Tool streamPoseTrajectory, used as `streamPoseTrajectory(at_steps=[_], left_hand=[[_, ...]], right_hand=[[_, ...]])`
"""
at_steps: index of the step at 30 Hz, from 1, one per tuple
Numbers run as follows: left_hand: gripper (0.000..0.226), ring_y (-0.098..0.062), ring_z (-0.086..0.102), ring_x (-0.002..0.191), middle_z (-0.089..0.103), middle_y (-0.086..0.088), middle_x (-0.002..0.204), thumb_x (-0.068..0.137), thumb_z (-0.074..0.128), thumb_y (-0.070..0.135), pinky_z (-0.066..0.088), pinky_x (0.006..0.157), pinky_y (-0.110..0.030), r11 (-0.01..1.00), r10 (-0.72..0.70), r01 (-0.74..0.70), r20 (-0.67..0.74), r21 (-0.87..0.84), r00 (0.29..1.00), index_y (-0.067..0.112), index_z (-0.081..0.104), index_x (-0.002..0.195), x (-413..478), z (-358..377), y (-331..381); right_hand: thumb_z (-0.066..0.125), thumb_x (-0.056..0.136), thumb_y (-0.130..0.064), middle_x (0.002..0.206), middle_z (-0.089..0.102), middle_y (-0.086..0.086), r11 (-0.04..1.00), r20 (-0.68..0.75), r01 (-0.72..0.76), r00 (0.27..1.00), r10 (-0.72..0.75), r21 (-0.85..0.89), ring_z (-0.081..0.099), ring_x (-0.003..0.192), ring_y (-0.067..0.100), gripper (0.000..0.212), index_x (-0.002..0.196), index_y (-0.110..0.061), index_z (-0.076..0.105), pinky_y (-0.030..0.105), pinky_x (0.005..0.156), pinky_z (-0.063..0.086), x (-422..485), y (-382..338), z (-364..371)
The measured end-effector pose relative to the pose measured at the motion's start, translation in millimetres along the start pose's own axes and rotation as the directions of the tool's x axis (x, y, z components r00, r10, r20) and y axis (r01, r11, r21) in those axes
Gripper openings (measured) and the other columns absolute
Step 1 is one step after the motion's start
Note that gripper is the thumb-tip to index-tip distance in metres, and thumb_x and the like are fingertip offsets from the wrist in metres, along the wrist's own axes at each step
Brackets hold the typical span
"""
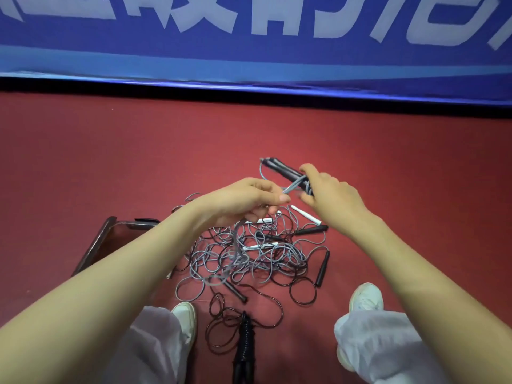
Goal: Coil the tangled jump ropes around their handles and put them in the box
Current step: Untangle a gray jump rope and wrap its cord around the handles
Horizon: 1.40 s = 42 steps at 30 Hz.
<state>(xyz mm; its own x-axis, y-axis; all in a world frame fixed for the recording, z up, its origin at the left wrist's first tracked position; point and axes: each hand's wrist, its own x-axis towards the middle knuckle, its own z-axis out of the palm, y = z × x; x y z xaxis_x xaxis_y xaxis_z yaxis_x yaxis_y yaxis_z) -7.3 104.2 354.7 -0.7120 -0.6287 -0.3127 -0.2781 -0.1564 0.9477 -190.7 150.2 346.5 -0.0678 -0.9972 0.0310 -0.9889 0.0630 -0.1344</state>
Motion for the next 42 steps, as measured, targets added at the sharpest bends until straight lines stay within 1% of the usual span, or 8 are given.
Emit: streamPoseTrajectory(at_steps=[4,10,16,22,26,29,36,42], left_hand=[[0.032,-0.006,0.023,0.050,0.041,0.005,0.060,0.099,0.044,0.034,0.017,0.048,-0.021,0.988,-0.021,0.023,0.018,-0.149,1.000,0.012,0.067,0.103,5.0,-0.1,-3.0],[0.005,-0.010,0.064,0.060,0.063,-0.002,0.066,0.090,0.063,0.009,0.057,0.065,-0.022,0.980,0.122,-0.150,-0.196,-0.133,0.973,0.007,0.064,0.085,5.1,6.0,-2.6],[0.025,-0.005,0.029,0.048,0.051,0.006,0.065,0.095,0.054,0.035,0.023,0.051,-0.021,0.961,0.117,-0.167,-0.225,-0.219,0.967,0.011,0.062,0.097,8.0,17.1,1.7],[0.032,-0.004,0.041,0.049,0.060,-0.001,0.070,0.070,0.073,0.022,0.030,0.054,-0.018,0.932,0.179,-0.263,-0.312,-0.250,0.933,0.013,0.061,0.099,8.7,-0.2,-4.9],[0.024,-0.005,0.038,0.053,0.059,-0.007,0.075,0.084,0.066,0.009,0.030,0.053,-0.016,0.924,0.276,-0.330,-0.262,-0.194,0.925,0.016,0.067,0.107,6.9,5.5,0.0],[0.023,-0.012,0.031,0.055,0.056,-0.001,0.063,0.081,0.069,0.015,0.023,0.052,-0.023,0.916,0.325,-0.374,-0.278,-0.146,0.904,0.019,0.070,0.103,7.0,9.8,3.3],[0.022,-0.008,0.026,0.043,0.035,0.002,0.052,0.082,0.061,0.036,0.025,0.044,-0.017,0.935,0.324,-0.341,-0.157,-0.095,0.933,0.014,0.060,0.088,0.6,6.8,0.5],[0.020,-0.006,0.040,0.056,0.045,0.010,0.055,0.090,0.061,0.029,0.036,0.059,-0.013,0.969,0.217,-0.216,0.004,0.119,0.976,0.026,0.073,0.074,-9.5,-29.3,-11.3]], right_hand=[[0.051,0.096,-0.040,0.110,0.060,0.006,0.963,-0.169,0.026,0.985,0.020,0.267,0.060,0.095,0.036,0.046,0.137,-0.030,0.032,0.041,0.075,0.044,0.8,-4.1,-1.6],[0.056,0.095,-0.029,0.119,0.059,0.011,0.888,-0.269,0.030,0.957,0.107,0.458,0.056,0.106,0.036,0.059,0.147,-0.025,0.027,0.040,0.082,0.040,0.3,-14.1,-2.5],[0.057,0.095,-0.028,0.108,0.062,0.006,0.873,-0.313,0.012,0.936,0.161,0.488,0.060,0.091,0.035,0.075,0.152,-0.033,0.009,0.041,0.078,0.044,0.0,-14.4,-3.9],[0.077,0.078,-0.015,0.095,0.067,0.005,0.532,-0.128,0.153,0.988,-0.084,0.833,0.064,0.083,0.018,0.094,0.147,-0.039,0.018,0.039,0.088,0.051,-2.1,-15.6,-6.3],[0.076,0.079,-0.009,0.067,0.063,-0.013,0.297,-0.082,0.112,0.990,-0.114,0.948,0.053,0.050,0.002,0.085,0.144,-0.033,0.027,0.013,0.053,0.044,-9.4,-21.7,-13.6],[0.063,0.086,-0.035,0.053,0.044,-0.003,0.140,-0.121,0.116,0.992,0.032,0.983,0.028,0.036,0.007,0.067,0.145,-0.038,0.031,0.017,0.035,0.025,-8.9,-29.3,-14.0],[0.045,0.100,-0.032,0.060,0.040,0.012,0.023,-0.100,0.099,0.994,0.049,0.995,0.026,0.035,0.009,0.044,0.142,-0.042,0.036,0.015,0.032,0.021,-10.2,-32.8,-20.0],[0.049,0.084,-0.052,0.056,0.052,0.009,0.092,-0.001,0.015,0.989,-0.151,0.996,0.035,0.035,0.009,0.071,0.148,-0.043,0.019,0.014,0.032,0.021,-19.7,-25.3,-40.5]])
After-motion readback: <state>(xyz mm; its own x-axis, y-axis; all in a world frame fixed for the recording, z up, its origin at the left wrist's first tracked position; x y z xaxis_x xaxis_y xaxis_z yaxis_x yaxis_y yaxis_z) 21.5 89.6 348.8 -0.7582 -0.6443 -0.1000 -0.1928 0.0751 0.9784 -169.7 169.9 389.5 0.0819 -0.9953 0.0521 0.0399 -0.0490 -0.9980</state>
